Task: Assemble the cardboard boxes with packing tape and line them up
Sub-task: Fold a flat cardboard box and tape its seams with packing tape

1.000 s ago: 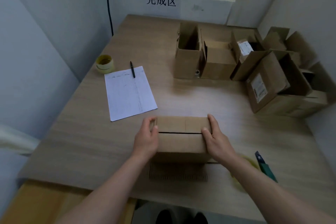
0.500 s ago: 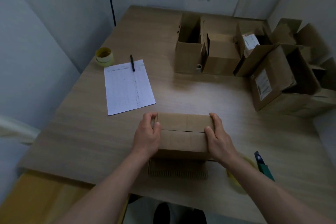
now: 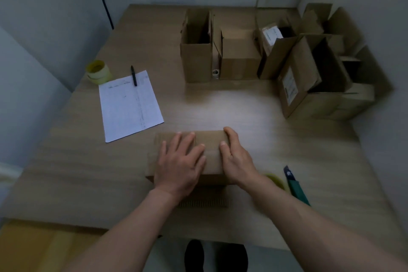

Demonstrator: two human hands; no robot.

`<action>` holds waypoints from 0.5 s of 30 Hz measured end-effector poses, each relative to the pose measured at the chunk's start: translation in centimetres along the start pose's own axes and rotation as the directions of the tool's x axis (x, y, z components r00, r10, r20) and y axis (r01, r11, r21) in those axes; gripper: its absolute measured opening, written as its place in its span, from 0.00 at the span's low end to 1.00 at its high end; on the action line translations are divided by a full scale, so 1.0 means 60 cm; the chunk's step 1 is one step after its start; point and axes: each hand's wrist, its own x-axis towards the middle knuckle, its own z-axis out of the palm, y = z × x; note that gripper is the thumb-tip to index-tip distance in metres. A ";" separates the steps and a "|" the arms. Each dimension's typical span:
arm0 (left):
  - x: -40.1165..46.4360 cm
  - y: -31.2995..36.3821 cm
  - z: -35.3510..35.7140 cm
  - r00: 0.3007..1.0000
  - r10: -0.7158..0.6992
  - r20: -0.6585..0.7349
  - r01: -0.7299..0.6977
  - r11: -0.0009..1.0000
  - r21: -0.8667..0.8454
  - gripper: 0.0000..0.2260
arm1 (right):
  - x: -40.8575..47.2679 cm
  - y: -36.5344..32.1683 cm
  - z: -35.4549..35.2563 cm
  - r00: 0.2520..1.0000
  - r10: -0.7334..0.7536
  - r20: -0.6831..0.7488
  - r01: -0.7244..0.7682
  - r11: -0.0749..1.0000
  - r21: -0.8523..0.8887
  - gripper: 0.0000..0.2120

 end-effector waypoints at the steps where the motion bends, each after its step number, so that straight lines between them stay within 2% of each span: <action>1: 0.000 -0.003 -0.001 1.000 0.000 -0.009 0.000 1.000 -0.007 0.18 | -0.006 0.008 -0.015 1.000 -0.006 0.017 0.005 0.997 0.077 0.22; 3: 0.001 -0.003 -0.003 1.000 0.000 -0.029 0.000 1.000 -0.019 0.18 | -0.027 0.046 -0.060 0.999 -0.037 -0.033 0.041 0.989 0.141 0.23; 4: 0.002 -0.002 -0.002 0.999 -0.001 -0.036 0.000 1.000 -0.022 0.18 | -0.044 0.074 -0.088 0.993 -0.070 -0.098 0.075 0.996 0.050 0.23; 5: 0.001 0.000 0.001 0.999 -0.001 -0.044 0.000 1.000 -0.023 0.17 | -0.063 0.109 -0.113 0.980 -0.146 -0.133 0.129 0.983 -0.128 0.23; 6: 0.000 0.000 0.002 0.999 -0.001 -0.053 0.000 1.000 -0.026 0.17 | -0.081 0.146 -0.135 0.965 -0.248 -0.088 0.203 0.914 -0.352 0.22; 7: 0.000 0.000 0.003 0.998 -0.002 -0.065 0.000 1.000 -0.029 0.17 | -0.098 0.180 -0.151 0.945 -0.325 0.031 0.291 0.796 -0.532 0.20; 8: 0.000 0.000 0.003 0.997 -0.004 -0.076 0.002 0.999 -0.032 0.17 | -0.112 0.212 -0.158 0.930 -0.325 0.174 0.359 0.693 -0.625 0.18; 9: 0.000 -0.001 0.003 0.997 -0.006 -0.080 0.003 0.999 -0.033 0.17 | -0.124 0.234 -0.161 0.918 -0.288 0.274 0.397 0.627 -0.671 0.16; 11: -0.002 0.000 0.000 0.998 -0.011 -0.070 0.008 0.999 -0.038 0.18 | -0.134 0.263 -0.150 0.904 -0.216 0.369 0.422 0.584 -0.693 0.15; 14: -0.005 0.001 -0.004 0.999 -0.024 -0.035 0.022 0.998 -0.062 0.19 | -0.123 0.285 -0.133 0.897 -0.284 0.339 0.441 0.542 -0.715 0.07; 15: -0.005 0.000 -0.004 0.999 -0.027 -0.024 0.025 0.998 -0.065 0.19 | -0.115 0.284 -0.130 0.907 -0.311 0.286 0.421 0.613 -0.668 0.07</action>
